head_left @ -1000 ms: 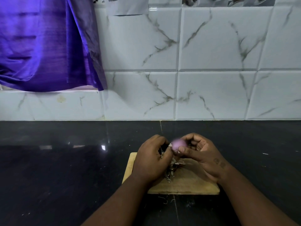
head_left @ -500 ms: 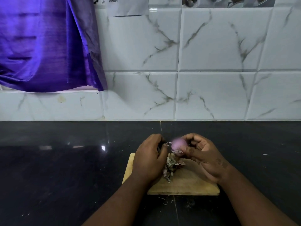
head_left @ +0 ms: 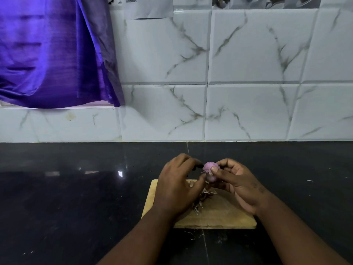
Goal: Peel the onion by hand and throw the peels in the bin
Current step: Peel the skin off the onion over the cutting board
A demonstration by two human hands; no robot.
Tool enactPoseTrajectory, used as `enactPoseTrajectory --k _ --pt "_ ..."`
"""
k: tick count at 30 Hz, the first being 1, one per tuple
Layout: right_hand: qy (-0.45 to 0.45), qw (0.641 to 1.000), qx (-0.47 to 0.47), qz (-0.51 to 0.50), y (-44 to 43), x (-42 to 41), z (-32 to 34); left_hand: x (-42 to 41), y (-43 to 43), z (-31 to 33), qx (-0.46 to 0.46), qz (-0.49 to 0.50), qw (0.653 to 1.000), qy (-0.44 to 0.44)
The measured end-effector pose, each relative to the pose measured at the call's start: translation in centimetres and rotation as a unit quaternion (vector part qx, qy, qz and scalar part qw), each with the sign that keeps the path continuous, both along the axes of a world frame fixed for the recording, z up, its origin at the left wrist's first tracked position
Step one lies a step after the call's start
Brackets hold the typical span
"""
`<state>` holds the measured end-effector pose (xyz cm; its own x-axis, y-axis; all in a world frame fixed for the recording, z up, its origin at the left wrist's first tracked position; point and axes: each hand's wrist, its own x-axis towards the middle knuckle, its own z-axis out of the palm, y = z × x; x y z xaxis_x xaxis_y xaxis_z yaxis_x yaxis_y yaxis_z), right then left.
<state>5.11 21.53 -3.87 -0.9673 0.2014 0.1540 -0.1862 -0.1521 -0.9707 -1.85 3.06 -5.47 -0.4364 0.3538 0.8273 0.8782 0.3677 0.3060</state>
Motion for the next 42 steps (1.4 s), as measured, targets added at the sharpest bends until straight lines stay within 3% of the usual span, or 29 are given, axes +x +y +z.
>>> enactPoseTrajectory --k 11,26,39,42 --pt "0.003 0.999 -0.034 0.020 -0.6 0.0 0.2 -0.3 0.0 -0.3 0.004 0.008 0.998 0.055" --pt "0.020 0.999 0.027 0.002 -0.7 0.1 -0.1 -0.1 0.3 -0.2 -0.020 0.042 0.996 0.077" --pt "0.084 0.987 0.094 -0.101 -1.1 -0.7 -0.8 0.6 0.4 0.1 0.021 -0.025 0.996 -0.083" --pt "0.097 0.982 0.051 -0.153 -0.4 -1.1 -0.6 1.0 0.6 0.0 -0.005 -0.053 0.994 -0.092"
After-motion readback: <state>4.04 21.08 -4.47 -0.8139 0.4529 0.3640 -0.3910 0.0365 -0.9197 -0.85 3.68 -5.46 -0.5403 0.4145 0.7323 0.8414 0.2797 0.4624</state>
